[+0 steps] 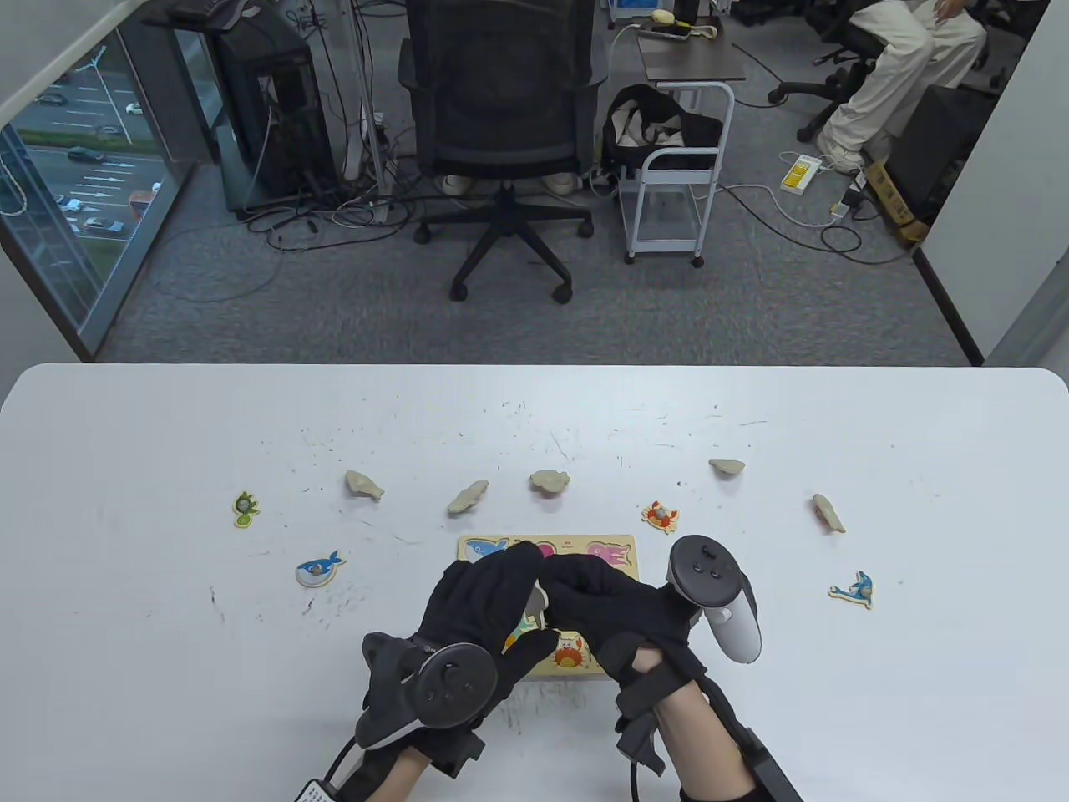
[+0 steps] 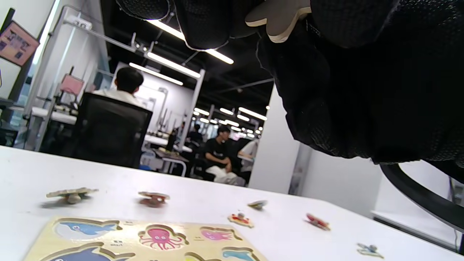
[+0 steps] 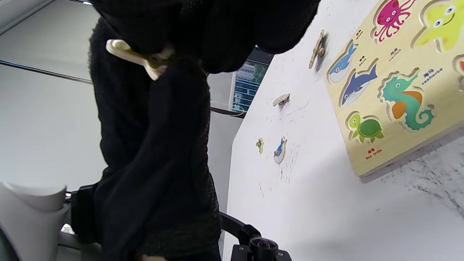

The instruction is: Fit puzzle pieces into frame

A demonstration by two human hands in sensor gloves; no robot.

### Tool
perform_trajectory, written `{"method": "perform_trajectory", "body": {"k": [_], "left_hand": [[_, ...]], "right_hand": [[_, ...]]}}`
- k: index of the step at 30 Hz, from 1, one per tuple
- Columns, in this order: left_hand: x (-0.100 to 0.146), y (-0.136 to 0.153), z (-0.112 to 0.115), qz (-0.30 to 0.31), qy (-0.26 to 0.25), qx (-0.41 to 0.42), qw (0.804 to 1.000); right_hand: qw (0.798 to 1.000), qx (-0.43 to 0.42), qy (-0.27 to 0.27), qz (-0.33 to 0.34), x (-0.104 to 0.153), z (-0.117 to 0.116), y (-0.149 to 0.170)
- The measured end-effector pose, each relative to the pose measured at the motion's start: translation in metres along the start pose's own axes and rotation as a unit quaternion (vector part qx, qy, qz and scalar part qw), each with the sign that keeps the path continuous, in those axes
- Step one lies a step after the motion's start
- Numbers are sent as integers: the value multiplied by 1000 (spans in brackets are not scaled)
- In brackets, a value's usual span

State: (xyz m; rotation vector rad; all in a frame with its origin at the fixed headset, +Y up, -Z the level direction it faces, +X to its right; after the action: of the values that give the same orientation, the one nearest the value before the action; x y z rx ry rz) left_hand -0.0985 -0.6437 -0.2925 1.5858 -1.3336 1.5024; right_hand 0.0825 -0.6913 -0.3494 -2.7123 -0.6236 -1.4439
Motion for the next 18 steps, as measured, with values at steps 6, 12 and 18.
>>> {"method": "perform_trajectory", "body": {"k": [6, 12, 18], "left_hand": [[-1, 6, -4, -12, -27, -4, 1000], [-2, 7, -4, -15, -26, 1, 1000], [-11, 26, -3, -32, 38, 112, 992]], "right_hand": [[1000, 17, 2, -6, -1, -6, -1], [999, 34, 13, -3, 1, -5, -5], [986, 122, 101, 52, 21, 2, -24]]}}
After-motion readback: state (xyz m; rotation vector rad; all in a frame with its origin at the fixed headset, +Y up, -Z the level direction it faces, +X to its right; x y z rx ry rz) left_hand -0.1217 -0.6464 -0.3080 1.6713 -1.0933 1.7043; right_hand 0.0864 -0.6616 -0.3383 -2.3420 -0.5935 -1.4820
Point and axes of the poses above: the tracker on the back of each hand, its own y axis roughly to the little-finger side, its own x axis roughly from the fingertips to the wrist, z = x × y, the point moved 4 cm from there along -x, roughly from the wrist to the fingertips, and after that the axes turned 15 degrees about -z, right-handed, at the moved point
